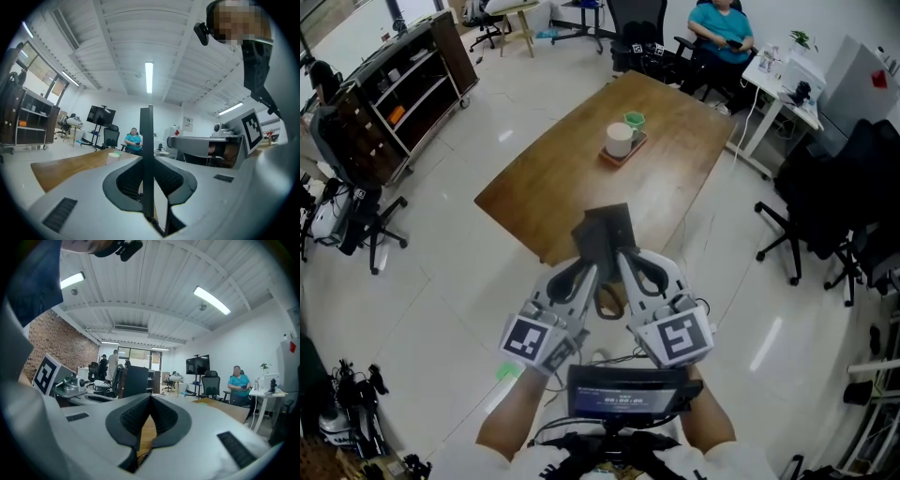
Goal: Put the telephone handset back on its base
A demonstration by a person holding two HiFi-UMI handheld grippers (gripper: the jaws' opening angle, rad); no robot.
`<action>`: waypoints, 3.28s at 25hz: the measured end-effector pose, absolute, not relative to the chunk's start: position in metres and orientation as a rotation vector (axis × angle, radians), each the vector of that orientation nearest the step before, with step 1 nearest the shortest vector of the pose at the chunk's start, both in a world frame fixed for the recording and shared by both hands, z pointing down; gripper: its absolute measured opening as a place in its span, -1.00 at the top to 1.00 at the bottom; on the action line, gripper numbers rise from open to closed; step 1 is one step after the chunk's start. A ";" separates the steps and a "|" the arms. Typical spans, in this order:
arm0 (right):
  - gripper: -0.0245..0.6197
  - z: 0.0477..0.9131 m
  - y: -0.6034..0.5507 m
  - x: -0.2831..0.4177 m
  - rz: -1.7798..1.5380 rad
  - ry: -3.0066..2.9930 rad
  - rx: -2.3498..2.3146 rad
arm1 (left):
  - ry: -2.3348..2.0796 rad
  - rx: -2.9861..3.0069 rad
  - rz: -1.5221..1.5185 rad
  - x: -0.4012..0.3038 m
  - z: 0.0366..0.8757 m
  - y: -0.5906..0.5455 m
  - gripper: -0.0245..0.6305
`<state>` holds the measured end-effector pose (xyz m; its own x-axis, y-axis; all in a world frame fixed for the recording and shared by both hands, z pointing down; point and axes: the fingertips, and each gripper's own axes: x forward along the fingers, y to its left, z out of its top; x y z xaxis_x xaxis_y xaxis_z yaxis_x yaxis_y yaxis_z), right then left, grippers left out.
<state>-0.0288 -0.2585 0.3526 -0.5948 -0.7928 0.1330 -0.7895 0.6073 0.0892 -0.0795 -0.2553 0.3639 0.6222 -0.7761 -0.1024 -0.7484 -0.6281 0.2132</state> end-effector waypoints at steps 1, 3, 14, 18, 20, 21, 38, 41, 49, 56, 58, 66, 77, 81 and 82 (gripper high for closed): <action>0.92 0.354 -0.260 -0.030 -0.034 -2.671 1.323 | -1.274 2.692 -0.277 -0.080 0.365 -0.256 0.74; 0.92 0.356 -0.262 -0.034 -0.045 -2.672 1.318 | -1.276 2.688 -0.278 -0.083 0.367 -0.258 0.74; 0.92 0.367 -0.272 -0.031 -0.027 -2.680 1.318 | -1.220 2.654 -0.261 -0.080 0.386 -0.270 0.74; 0.92 0.376 -0.276 -0.029 -0.001 -2.672 1.319 | -1.181 2.606 -0.230 -0.084 0.408 -0.284 0.74; 0.92 0.382 -0.278 -0.029 0.003 -2.664 1.320 | -1.164 2.585 -0.220 -0.087 0.419 -0.290 0.74; 0.92 0.386 -0.280 -0.029 0.006 -2.659 1.320 | -1.153 2.573 -0.222 -0.088 0.424 -0.294 0.74; 0.92 0.412 -0.289 -0.024 0.045 -2.597 1.328 | -0.885 2.344 -0.189 -0.089 0.528 -0.348 0.74; 0.92 0.416 -0.290 -0.022 0.061 -2.590 1.335 | -0.842 2.294 -0.208 -0.088 0.540 -0.355 0.74; 0.92 0.428 -0.290 -0.014 0.086 -2.569 1.365 | -0.742 2.151 -0.266 -0.091 0.564 -0.373 0.74; 0.92 0.435 -0.296 -0.009 0.157 -2.559 1.388 | -0.657 2.090 -0.229 -0.085 0.576 -0.390 0.73; 0.92 0.439 -0.300 -0.009 0.171 -2.558 1.385 | -0.642 2.078 -0.218 -0.081 0.576 -0.393 0.73; 0.92 0.451 -0.301 -0.013 0.234 -2.563 1.380 | -0.616 2.033 -0.180 -0.079 0.583 -0.399 0.73; 0.92 0.456 -0.300 -0.015 0.248 -2.557 1.368 | -0.594 2.024 -0.166 -0.078 0.591 -0.402 0.71; 0.92 0.457 -0.301 -0.016 0.247 -2.558 1.360 | -0.610 2.028 -0.181 -0.080 0.594 -0.403 0.69; 0.92 0.458 -0.301 -0.016 0.249 -2.557 1.359 | -0.613 2.029 -0.184 -0.080 0.594 -0.403 0.69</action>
<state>-0.0156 -0.3009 0.4579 -0.5412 -0.7913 0.2844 -0.8313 0.5543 -0.0398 -0.0803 -0.4032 0.5943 0.8616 -0.4936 0.1184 -0.3466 -0.4017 0.8476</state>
